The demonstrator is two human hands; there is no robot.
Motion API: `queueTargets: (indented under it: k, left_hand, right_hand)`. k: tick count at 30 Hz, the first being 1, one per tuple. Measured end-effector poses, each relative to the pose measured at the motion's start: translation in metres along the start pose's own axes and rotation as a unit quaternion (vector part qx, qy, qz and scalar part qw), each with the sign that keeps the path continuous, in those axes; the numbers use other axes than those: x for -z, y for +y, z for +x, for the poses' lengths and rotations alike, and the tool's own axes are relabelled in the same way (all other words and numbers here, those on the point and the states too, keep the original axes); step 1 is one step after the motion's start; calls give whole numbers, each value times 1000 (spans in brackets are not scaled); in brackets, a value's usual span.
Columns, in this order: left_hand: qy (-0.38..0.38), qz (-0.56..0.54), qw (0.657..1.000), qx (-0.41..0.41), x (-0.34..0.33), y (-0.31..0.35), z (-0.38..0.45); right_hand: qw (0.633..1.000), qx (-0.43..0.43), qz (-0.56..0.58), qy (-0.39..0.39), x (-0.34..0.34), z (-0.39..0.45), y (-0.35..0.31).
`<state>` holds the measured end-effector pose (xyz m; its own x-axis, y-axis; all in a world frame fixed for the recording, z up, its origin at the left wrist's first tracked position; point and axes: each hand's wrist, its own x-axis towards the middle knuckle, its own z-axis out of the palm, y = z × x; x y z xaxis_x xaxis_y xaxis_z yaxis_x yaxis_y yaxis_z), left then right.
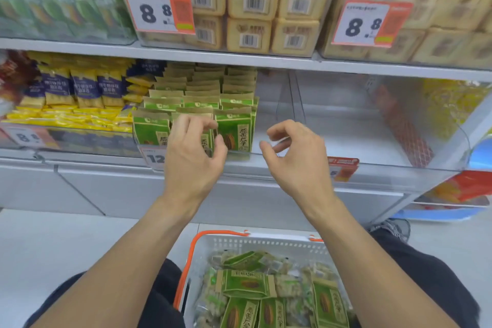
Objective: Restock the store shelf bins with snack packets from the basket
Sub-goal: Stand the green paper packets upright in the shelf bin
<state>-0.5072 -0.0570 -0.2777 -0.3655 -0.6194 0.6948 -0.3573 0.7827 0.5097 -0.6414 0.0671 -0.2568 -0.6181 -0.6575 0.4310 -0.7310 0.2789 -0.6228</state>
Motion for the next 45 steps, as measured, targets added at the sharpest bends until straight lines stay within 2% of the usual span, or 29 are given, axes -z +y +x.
queueTargets:
  k: [3, 5, 8, 11, 14, 17, 19, 23, 27, 32, 35, 38, 41, 45]
  left_hand:
    - [-123, -26, 991, 41, -11, 8, -34]
    - [-227, -18, 971, 74, -21, 6, -60]
    - [-382, 38, 913, 137, -32, -6, -100]
    - [-480, 58, 851, 204, -39, -24, -142]
    - [-555, 81, 781, 274, -43, -42, -189]
    - [-587, 92, 728, 342, -46, -50, -226]
    - [-585, 75, 706, 393, -47, -49, -246]
    - [-581, 50, 682, 441, -51, -52, -269]
    - [-555, 32, 691, 461, -53, -59, -260]
    - [-553, 59, 700, 447, -56, -60, -262]
    - [-542, 64, 704, 455, -61, -54, -269]
    - [-484, 51, 709, 510, -67, -49, -275]
    - [-406, 20, 722, 559, -74, -44, -276]
    - [-293, -76, 694, 653, -81, -39, -275]
  right_hand:
    - [996, -43, 54, -57, 3, -31, 19]
    - [988, -80, 57, -117, -6, -52, 42]
    - [964, -156, 47, -209, -33, -88, 84]
    - [926, -218, 26, -306, -66, -122, 127]
    - [886, -273, 9, -376, -92, -147, 156]
    - [889, -264, -5, -375, -106, -161, 169]
    - [892, -242, 16, -381, -111, -169, 170]
    - [872, -183, 9, -455, -123, -186, 165]
    - [838, -162, -44, -519, -124, -206, 174]
    - [856, -180, -52, -482, -122, -209, 180]
    - [852, -192, -84, -479, -114, -207, 190]
    - [842, -208, -117, -484, -106, -216, 211]
    - [817, -231, -117, -515, -99, -224, 222]
    - [798, -263, -75, -537, -96, -228, 218]
